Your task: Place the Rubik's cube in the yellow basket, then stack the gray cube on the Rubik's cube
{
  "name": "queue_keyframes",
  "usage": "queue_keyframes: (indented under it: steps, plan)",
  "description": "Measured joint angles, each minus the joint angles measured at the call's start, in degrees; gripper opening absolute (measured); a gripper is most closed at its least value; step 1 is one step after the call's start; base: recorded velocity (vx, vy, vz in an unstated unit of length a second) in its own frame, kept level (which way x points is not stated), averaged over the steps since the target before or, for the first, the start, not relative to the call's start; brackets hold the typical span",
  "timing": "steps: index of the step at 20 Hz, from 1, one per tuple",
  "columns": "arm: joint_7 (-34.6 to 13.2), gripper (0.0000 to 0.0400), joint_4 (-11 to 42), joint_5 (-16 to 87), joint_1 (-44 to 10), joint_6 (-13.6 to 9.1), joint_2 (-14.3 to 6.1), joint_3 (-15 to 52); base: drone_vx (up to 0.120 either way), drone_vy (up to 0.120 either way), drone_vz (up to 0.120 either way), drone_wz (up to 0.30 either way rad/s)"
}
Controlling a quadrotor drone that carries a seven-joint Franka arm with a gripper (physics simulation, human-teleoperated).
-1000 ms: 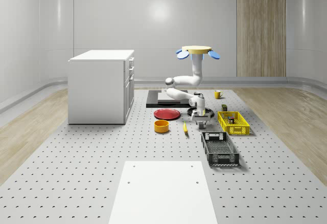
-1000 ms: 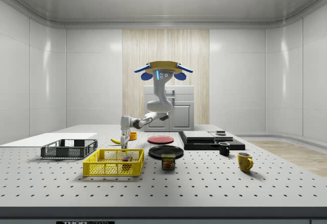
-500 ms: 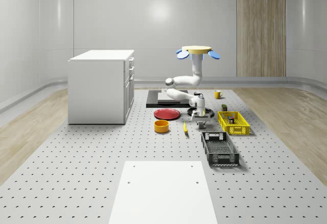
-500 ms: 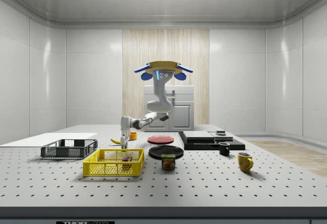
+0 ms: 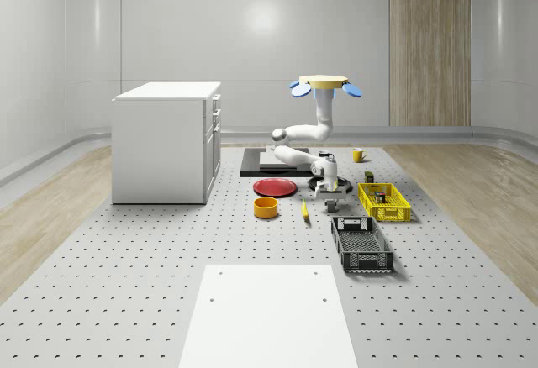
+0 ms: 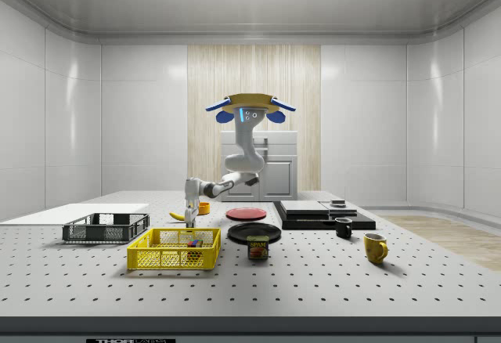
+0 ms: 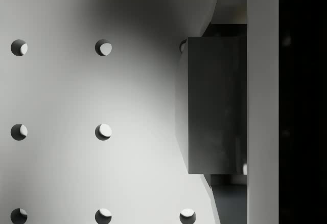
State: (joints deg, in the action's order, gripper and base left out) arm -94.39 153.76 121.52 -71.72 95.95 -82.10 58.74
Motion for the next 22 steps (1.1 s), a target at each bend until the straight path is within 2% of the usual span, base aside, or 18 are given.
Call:
queue_keyframes:
  steps: [1, 10, 11, 18, 22]
  plan:
    - [0.0, 0.0252, 0.3, -0.3, 0.1, -0.3, 0.0, 0.4, 0.0, 0.0, 0.0, 0.0]
    - [0.0, 0.025, 2.2, -3.4, 1.1, -2.3, -0.2, 3.8, 0.0, 0.0, 0.12, 0.0]
    - [0.0, 0.025, 2.3, -3.5, 1.2, -2.4, -0.2, 3.9, -0.12, 0.04, 0.12, 0.0]
    - [0.0, 0.025, 2.6, -3.9, 1.3, -2.7, -0.1, 4.4, -0.12, 0.12, 0.12, 0.0]
    - [0.0, 0.025, 2.6, -4.0, 1.3, -2.8, -0.1, 4.5, -0.04, 0.12, 0.02, 0.0]
